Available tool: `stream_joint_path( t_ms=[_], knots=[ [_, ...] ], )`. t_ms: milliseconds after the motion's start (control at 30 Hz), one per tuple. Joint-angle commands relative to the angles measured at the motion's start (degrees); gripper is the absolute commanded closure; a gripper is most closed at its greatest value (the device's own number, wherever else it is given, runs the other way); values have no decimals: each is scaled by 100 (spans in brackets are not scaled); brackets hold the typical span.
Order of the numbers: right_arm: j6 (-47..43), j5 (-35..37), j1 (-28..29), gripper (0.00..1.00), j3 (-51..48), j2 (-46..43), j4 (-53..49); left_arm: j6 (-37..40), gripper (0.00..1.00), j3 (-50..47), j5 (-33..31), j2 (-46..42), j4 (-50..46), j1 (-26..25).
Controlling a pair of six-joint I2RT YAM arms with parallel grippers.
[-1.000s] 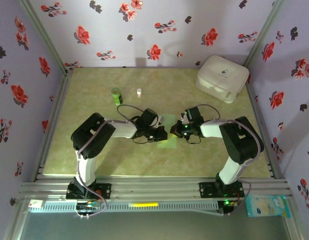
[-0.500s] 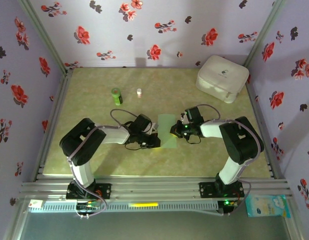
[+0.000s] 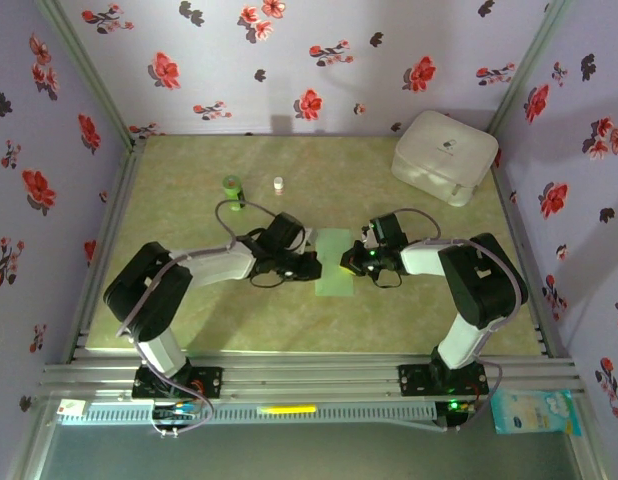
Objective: Fold a paper plane with a square sheet of paper (pick it up from the middle)
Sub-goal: Fold the triangle a second time at the center of the table.
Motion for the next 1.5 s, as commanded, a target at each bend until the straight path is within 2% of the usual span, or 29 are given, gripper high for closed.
stream_joint_path(
  t_ms=[0, 267, 833, 900, 1067, 1267, 1467],
  knots=[
    [-91, 385, -56, 100, -22, 107, -507, 316, 98, 541, -118, 356, -282, 83],
    [-115, 375, -48, 100, 16, 94, -545, 288, 98, 1113, -97, 1037, -309, 126],
    [-74, 249, -48, 95, 165, -106, -644, 308, 98, 917, -86, 1599, -289, 206],
    [-17, 167, -30, 91, 152, -308, -637, 277, 98, 815, -102, 1581, -281, 201],
    [104, 459, 34, 72, -19, -1072, -1153, -101, 99, 346, -34, 1436, 104, 206],
    [468, 850, 319, 65, -315, -1785, -1823, -677, 99, -6, 61, 1201, 282, 181],
    [1126, 806, 535, 59, -607, -2034, -1911, -1160, 99, -328, -8, 1049, 543, 157]
  ],
)
